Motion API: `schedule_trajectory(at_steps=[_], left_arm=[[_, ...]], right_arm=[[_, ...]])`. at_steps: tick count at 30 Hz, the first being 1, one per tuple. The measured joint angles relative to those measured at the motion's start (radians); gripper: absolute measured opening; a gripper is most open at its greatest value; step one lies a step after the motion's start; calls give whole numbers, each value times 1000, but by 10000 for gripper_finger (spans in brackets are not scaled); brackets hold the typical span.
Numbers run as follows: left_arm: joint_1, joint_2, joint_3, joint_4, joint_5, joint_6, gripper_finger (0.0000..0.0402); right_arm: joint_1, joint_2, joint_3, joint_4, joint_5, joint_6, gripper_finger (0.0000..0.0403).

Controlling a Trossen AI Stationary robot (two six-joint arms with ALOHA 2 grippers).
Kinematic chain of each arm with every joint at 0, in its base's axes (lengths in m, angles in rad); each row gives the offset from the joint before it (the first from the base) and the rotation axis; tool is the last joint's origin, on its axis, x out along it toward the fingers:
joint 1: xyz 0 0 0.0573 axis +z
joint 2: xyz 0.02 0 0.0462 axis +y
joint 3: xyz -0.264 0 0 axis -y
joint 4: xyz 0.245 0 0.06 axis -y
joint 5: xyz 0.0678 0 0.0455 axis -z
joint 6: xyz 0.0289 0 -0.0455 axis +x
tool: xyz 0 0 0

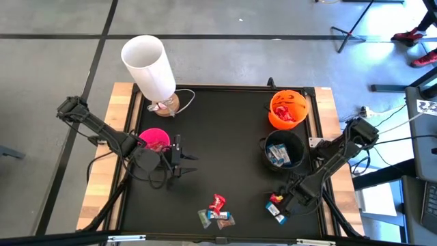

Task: Sort candy
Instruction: Put the red candy into the orange bucket

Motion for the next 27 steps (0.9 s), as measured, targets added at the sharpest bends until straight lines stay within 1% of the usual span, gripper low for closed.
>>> schedule_trajectory(at_steps=[7, 11, 14, 18, 27], left_arm=[[0, 0, 0, 0, -5, 0, 153], [0, 0, 0, 0, -7, 0, 153], [0, 0, 0, 0, -7, 0, 153], [0, 0, 0, 0, -8, 0, 153], [0, 1, 0, 0, -8, 0, 153]], right_arm=[[-1, -11, 3, -3, -17, -3, 113], [-1, -15, 37, -37, -11, -3, 73], [-1, -23, 80, -67, 7, -6, 62], [0, -23, 151, -133, 49, -32, 59], [-1, -23, 338, -243, 231, -135, 58]])
